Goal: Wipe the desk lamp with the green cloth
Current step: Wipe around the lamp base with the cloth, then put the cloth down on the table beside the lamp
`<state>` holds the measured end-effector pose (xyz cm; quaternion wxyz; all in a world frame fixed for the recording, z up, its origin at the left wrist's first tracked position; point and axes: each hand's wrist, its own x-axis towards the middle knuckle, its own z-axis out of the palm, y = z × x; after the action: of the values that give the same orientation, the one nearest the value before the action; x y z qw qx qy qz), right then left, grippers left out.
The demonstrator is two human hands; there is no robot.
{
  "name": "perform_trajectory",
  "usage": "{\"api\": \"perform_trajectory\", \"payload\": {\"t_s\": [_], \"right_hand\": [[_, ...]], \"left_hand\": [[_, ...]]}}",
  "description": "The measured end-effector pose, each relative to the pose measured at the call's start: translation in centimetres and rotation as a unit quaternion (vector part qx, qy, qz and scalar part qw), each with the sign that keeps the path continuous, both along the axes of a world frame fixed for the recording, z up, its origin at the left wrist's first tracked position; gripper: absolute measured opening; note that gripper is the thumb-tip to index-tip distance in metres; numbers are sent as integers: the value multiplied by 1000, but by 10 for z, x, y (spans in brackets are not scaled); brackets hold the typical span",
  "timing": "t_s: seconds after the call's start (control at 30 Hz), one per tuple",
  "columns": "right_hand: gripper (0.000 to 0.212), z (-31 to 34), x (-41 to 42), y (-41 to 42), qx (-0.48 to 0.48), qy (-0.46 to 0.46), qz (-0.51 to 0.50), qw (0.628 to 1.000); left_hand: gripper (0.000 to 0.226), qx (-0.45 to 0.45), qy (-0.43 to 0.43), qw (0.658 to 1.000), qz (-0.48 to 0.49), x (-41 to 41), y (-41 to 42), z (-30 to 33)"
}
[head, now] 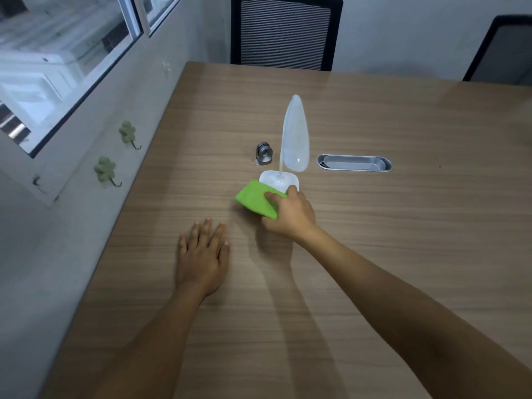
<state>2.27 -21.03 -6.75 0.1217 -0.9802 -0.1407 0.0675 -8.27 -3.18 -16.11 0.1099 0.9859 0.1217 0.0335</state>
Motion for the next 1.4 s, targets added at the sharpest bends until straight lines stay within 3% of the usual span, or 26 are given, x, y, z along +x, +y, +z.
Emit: {"api": "perform_trajectory", "payload": {"t_s": [0.2, 0.4, 0.6, 0.73, 0.83, 1.03, 1.2, 1.4], "right_hand": [[53, 2, 14, 22, 11, 16, -118, 993], [48, -1, 4, 44, 23, 68, -58, 996], [51, 1, 18, 34, 63, 32, -161, 984], [48, 1, 21, 40, 39, 75, -139, 987], [47, 8, 24, 47, 82, 89, -131, 984], [63, 9, 40, 60, 123, 43, 18, 991], [66, -5, 63, 82, 27, 3, 183, 983], [62, -19, 86, 90, -149, -19, 257, 955]], "left_hand": [[59, -1, 0, 1000, 2, 0, 0, -1], [59, 0, -6, 1000, 1, 1, 0, -1], [59, 0, -10, 1000, 1, 1, -1, -1], [59, 0, -14, 1000, 1, -1, 0, -1], [58, 2, -17, 1000, 0, 0, 0, -1], [55, -3, -20, 1000, 6, 1, -1, -1], [52, 10, -32, 999, 4, 1, -1, -1], [53, 5, -27, 1000, 8, 3, -2, -3]]}}
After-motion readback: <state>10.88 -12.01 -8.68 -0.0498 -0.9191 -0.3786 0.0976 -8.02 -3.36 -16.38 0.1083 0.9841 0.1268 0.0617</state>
